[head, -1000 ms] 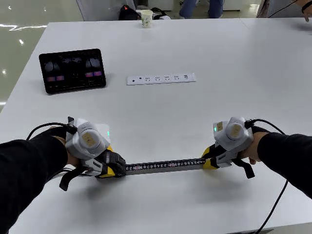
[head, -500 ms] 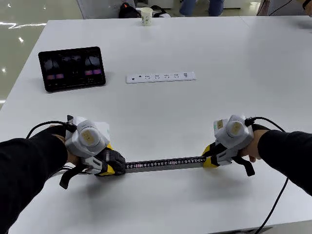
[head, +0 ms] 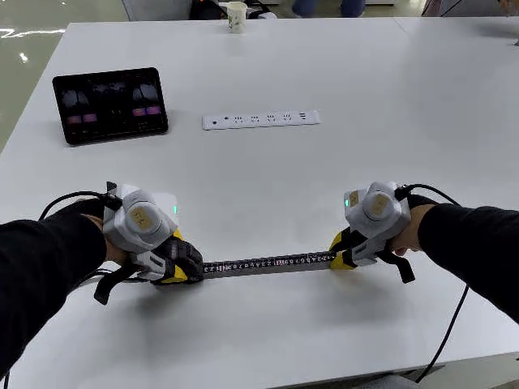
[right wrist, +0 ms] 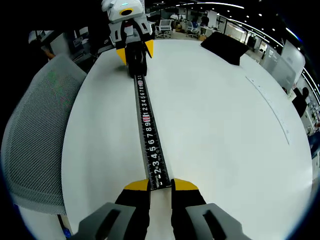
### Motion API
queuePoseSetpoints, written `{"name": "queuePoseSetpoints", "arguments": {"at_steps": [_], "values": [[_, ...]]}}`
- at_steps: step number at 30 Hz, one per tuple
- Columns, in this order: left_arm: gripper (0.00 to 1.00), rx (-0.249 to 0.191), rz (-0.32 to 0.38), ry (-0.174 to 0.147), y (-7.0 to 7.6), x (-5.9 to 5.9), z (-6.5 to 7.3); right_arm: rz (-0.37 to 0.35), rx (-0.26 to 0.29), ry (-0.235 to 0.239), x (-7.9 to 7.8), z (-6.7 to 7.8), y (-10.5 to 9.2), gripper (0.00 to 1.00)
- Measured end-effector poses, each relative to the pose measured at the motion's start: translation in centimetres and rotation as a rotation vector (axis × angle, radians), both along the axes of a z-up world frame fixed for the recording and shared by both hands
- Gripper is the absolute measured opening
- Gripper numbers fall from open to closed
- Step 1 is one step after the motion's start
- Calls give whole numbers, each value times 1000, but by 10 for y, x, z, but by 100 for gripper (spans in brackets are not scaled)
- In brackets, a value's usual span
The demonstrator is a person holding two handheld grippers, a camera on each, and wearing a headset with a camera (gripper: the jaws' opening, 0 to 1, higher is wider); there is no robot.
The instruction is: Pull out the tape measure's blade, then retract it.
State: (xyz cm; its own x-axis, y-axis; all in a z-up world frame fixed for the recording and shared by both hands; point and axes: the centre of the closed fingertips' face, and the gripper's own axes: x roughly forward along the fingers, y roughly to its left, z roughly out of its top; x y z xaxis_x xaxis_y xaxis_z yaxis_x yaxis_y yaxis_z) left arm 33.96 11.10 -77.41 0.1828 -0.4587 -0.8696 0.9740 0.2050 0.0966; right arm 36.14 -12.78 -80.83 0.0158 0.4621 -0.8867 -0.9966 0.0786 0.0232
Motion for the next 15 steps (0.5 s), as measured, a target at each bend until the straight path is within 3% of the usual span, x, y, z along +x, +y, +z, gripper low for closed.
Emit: {"name": "queuePoseSetpoints", "arguments": {"at_steps": [6, 15], "values": [[32, 1, 2, -2, 0, 0, 0, 24, -35, 5, 1, -1, 0, 12], [32, 6, -4, -2, -1, 0, -2, -8, -68, 8, 2, -2, 1, 12]]}}
